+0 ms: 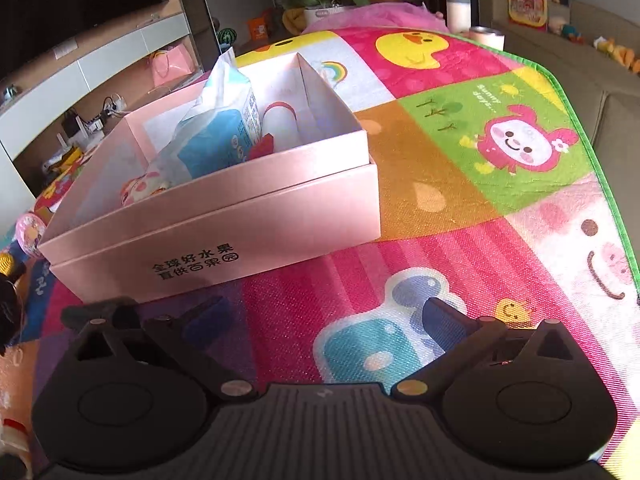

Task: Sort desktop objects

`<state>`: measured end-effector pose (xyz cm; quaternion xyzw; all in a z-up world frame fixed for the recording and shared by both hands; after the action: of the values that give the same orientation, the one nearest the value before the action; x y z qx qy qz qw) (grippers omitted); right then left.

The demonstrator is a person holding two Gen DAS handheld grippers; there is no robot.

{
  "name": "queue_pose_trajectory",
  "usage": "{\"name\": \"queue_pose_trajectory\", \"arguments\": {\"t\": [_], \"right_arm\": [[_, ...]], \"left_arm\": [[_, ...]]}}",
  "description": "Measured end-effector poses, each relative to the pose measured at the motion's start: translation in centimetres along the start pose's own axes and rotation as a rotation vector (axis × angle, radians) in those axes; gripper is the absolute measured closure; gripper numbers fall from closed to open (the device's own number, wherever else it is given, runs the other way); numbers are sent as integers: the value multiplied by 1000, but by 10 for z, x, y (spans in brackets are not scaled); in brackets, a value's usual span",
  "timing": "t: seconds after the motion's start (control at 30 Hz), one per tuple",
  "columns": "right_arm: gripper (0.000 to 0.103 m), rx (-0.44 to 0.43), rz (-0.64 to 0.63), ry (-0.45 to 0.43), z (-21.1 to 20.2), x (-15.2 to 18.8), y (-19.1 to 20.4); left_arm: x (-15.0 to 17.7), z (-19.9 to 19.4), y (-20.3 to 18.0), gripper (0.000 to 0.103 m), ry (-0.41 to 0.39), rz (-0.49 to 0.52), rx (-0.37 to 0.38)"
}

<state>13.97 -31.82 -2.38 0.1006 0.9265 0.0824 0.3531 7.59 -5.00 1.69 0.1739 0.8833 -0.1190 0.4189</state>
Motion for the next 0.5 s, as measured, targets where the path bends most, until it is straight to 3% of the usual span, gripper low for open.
{"name": "queue_pose_trajectory", "arguments": {"t": [0.17, 0.27, 0.4, 0.5], "right_arm": [[0, -54, -84, 74, -15, 7, -6], [0, -67, -114, 90, -37, 25, -12], [0, -67, -183, 61, -63, 54, -8], [0, -60, -164, 11, -74, 68, -6]], "left_arm": [[-24, 42, 9, 1, 70, -97, 74], [-28, 63, 7, 1, 96, -95, 76], [-30, 79, 2, 1, 125, -111, 100], [-30, 76, -9, 1, 134, -92, 178]]}}
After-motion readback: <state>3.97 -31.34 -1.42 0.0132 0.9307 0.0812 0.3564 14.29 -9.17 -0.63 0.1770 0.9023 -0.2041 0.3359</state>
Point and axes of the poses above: each gripper's, at about its wrist camera, not at the fingertips, and z roughly the way its jaws point, y to its left, x to its underside, the point moved 3 cm from there along z, roughly the way its jaws point, and after that the axes turned 6 degrees about z, right-handed, at the moved point
